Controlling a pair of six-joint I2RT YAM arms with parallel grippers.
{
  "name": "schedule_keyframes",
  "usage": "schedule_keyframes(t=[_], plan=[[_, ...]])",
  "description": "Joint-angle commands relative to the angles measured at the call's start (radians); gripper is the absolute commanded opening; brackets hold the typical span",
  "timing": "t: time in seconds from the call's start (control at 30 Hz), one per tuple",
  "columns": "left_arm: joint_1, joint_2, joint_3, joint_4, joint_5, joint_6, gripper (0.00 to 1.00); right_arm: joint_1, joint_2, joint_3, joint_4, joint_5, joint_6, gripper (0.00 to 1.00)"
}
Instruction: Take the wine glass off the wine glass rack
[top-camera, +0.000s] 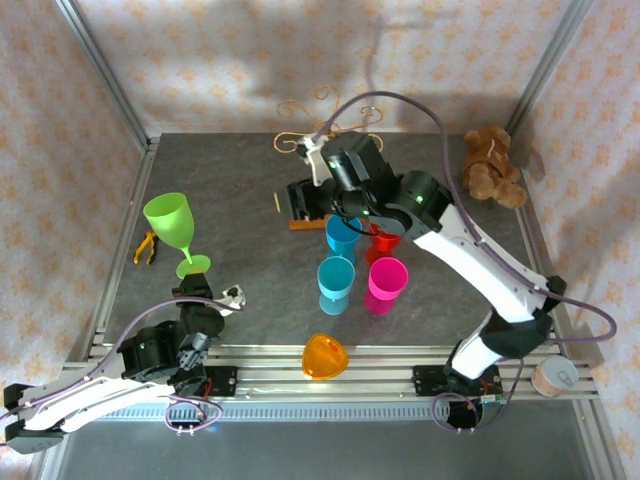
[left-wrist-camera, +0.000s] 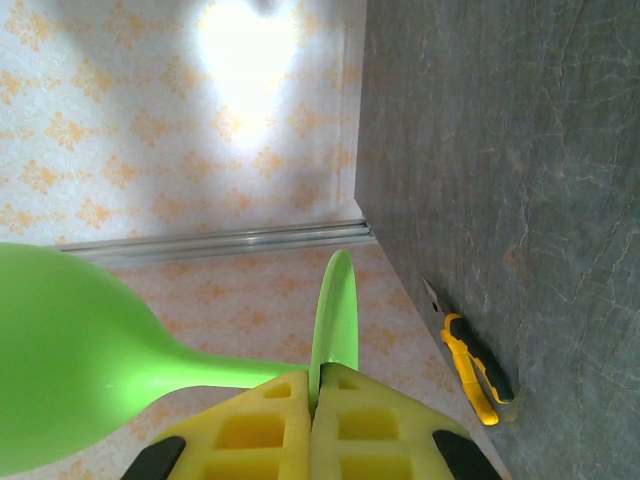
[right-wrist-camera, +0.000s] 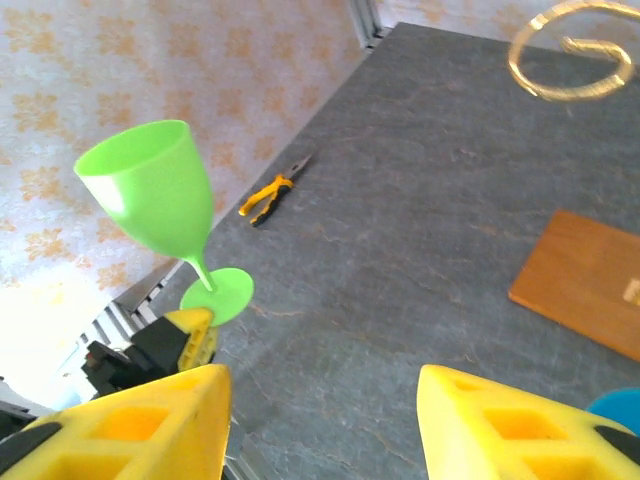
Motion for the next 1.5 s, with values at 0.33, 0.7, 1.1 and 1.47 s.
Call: schedule_keyframes(t=[0.33,0.7,1.1,1.47], plan=[[-0.010,0.009,-0.010,0.049,-0.069,0.026,0.00,0.011,0.534,0.739,-0.206,-0.278,-0.164,0.63],[-0.010,0.072,0.004,-0.065,-0.005,-0.043,0.00,0.031,0.574,0.673,-0.065,-0.313,-0.202,0.63],[-0.032,0.154,0.018,-0.081,0.008,-0.024,0.00,0.055,0.653,0.684,-0.017,-0.287,-0.305,0.66],[-0.053,0.181,0.008,-0.059,0.007,-0.007,0.00,0.055,0.726,0.704,0.024,-0.312,-0.357,0.70]])
